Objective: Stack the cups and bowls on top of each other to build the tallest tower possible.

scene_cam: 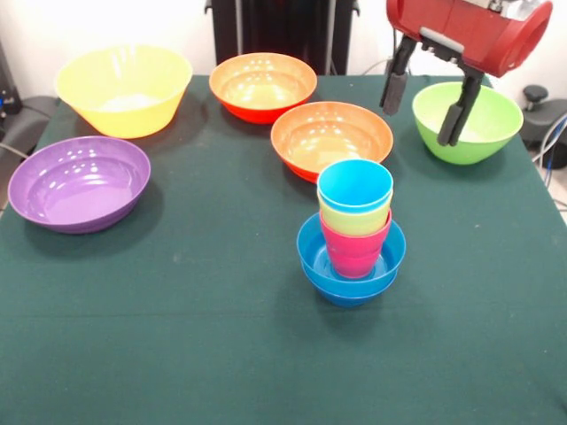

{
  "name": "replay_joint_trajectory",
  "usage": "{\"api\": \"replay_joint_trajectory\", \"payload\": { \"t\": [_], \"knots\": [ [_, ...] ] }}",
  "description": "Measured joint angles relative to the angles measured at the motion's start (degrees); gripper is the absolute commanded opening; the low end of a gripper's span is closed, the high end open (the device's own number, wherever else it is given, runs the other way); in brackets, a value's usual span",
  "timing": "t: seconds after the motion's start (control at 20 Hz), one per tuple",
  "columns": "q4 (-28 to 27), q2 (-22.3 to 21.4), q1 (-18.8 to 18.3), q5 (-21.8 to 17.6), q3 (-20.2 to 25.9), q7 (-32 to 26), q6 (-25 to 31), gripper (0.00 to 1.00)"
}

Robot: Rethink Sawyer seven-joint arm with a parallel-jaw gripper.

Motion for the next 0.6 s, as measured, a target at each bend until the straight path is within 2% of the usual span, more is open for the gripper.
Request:
{"api": "replay_joint_trajectory", "payload": {
  "t": [0.3, 0.6],
  "knots": [
    [1.19, -0.01, 2.64, 0.32, -0.35, 3.38, -1.03, 1.00],
    [3.24, 0.00, 5.53, 0.40, -0.37, 7.30, -4.78, 1.00]
  ]
}}
